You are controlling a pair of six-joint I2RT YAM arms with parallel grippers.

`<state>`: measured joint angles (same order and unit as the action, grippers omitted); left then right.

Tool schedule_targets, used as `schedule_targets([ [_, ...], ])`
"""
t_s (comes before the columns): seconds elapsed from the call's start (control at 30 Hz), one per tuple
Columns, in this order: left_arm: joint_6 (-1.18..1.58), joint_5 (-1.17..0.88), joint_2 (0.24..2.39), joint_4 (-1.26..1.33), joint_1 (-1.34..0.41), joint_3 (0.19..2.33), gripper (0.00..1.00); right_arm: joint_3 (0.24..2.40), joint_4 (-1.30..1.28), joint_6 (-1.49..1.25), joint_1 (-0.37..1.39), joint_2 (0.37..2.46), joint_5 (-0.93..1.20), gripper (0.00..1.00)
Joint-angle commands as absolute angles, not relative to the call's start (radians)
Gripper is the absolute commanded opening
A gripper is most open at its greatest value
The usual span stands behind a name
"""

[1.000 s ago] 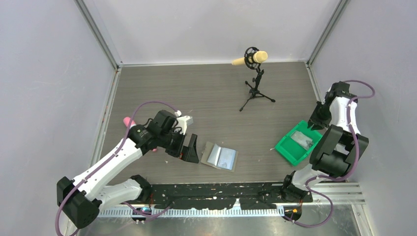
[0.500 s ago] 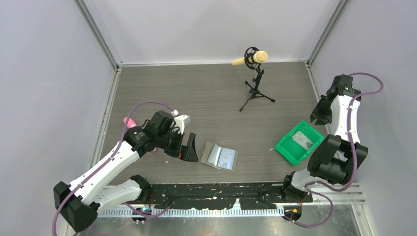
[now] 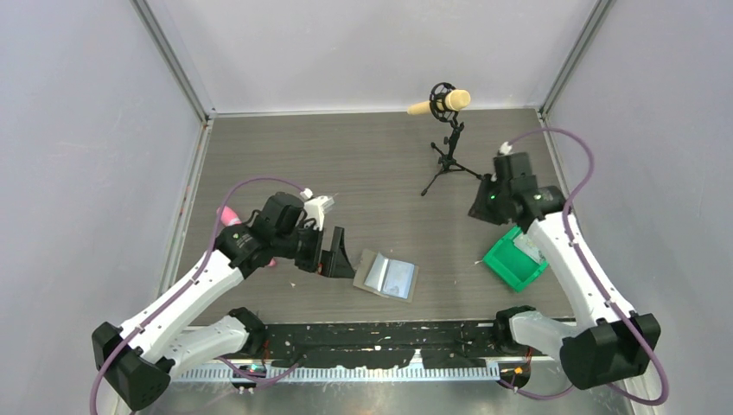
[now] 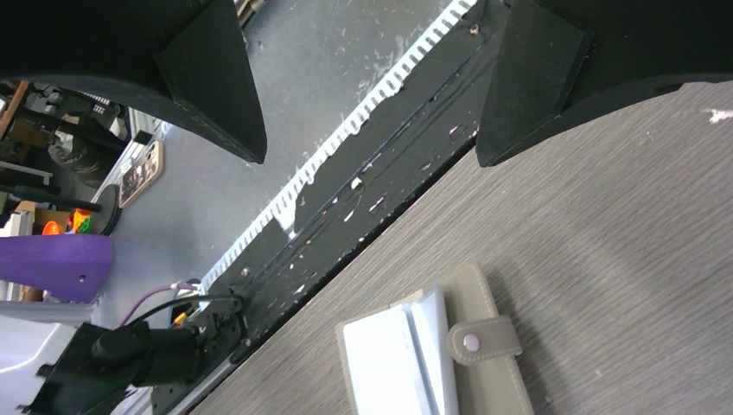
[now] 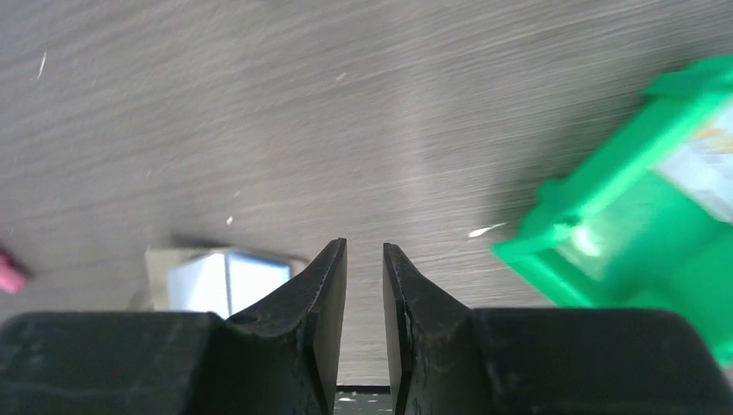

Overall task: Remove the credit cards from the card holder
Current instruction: Remove the credit card from the card holder.

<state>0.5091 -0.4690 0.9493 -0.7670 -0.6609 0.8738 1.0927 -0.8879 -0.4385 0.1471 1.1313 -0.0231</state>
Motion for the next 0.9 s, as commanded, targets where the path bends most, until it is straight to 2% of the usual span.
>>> schedule_targets([
  [0.0,0.558,-0.513,0.968,-0.649,-0.661,0.876,0.92,0.974,-0.712,-0.643,0.35,1.063,-0.061,0.3],
  [0.1,0.568,-0.527,1.016,-0.632,-0.662,0.898,0.89,0.896,-0.618,-0.743,0.478,1.037,-0.078,0.37],
  [0.37,0.604,-0.525,1.121,-0.554,-0.661,0.913,0.86,0.643,-0.254,-0.936,0.782,1.055,-0.084,0.42],
  [0.4,0.616,-0.535,1.145,-0.539,-0.66,0.91,0.84,0.63,-0.234,-0.944,0.816,1.064,-0.083,0.45],
  [0.47,0.637,-0.55,1.192,-0.5,-0.66,0.9,0.78,0.592,-0.191,-0.973,0.857,1.09,-0.087,0.47],
  [0.6,0.658,-0.526,1.295,-0.454,-0.656,0.878,0.74,0.512,-0.072,-1.031,0.909,1.109,-0.087,0.48],
  [0.77,0.659,-0.524,1.385,-0.431,-0.647,0.874,0.61,0.502,-0.109,-1.05,0.932,1.122,-0.109,0.46],
  [0.87,0.655,-0.511,1.406,-0.43,-0.646,0.871,0.58,0.492,-0.133,-1.065,0.933,1.102,-0.13,0.46],
])
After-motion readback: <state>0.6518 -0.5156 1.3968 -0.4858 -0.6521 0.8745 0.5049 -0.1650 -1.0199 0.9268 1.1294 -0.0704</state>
